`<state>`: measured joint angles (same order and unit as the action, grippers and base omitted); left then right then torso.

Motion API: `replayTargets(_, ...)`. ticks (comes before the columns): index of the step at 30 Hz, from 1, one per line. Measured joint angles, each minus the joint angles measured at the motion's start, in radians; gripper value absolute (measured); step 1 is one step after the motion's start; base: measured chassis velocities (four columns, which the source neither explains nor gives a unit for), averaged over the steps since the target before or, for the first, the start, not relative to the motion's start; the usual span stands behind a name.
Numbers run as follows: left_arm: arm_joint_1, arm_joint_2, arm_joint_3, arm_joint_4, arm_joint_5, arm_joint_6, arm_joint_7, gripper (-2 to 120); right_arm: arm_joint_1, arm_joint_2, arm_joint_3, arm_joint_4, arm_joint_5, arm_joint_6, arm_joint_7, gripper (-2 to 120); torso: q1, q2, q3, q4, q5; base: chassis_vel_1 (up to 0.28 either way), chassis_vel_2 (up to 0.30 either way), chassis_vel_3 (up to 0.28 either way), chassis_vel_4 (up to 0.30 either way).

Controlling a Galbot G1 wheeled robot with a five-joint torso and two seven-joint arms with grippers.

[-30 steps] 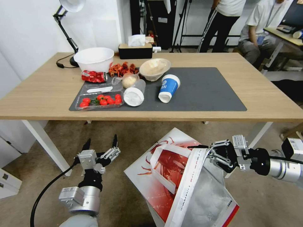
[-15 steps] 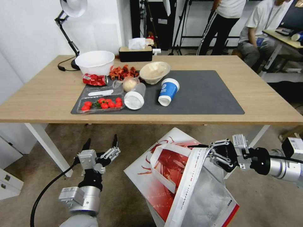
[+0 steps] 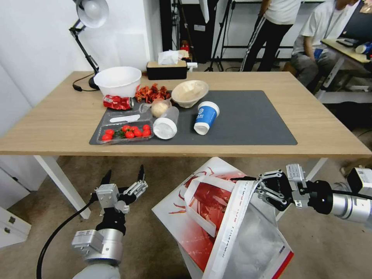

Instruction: Pick up the food delivery bag from the floor and place it on the table.

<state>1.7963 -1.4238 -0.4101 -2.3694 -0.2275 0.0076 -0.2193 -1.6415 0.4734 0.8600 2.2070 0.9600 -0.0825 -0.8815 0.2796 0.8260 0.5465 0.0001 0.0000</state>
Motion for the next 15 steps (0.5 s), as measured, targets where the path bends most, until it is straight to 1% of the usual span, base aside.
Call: replayTargets(15, 0.001, -0.006, 0.006, 0.004, 0.007, -0.003, 0.000, 100, -0.002, 0.004, -0.003, -0.003, -0.001, -0.001, 0.000, 0, 0.027, 0.064, 0.037, 0.0000, 0.0000, 0.000, 0.000, 0.000, 0.000)
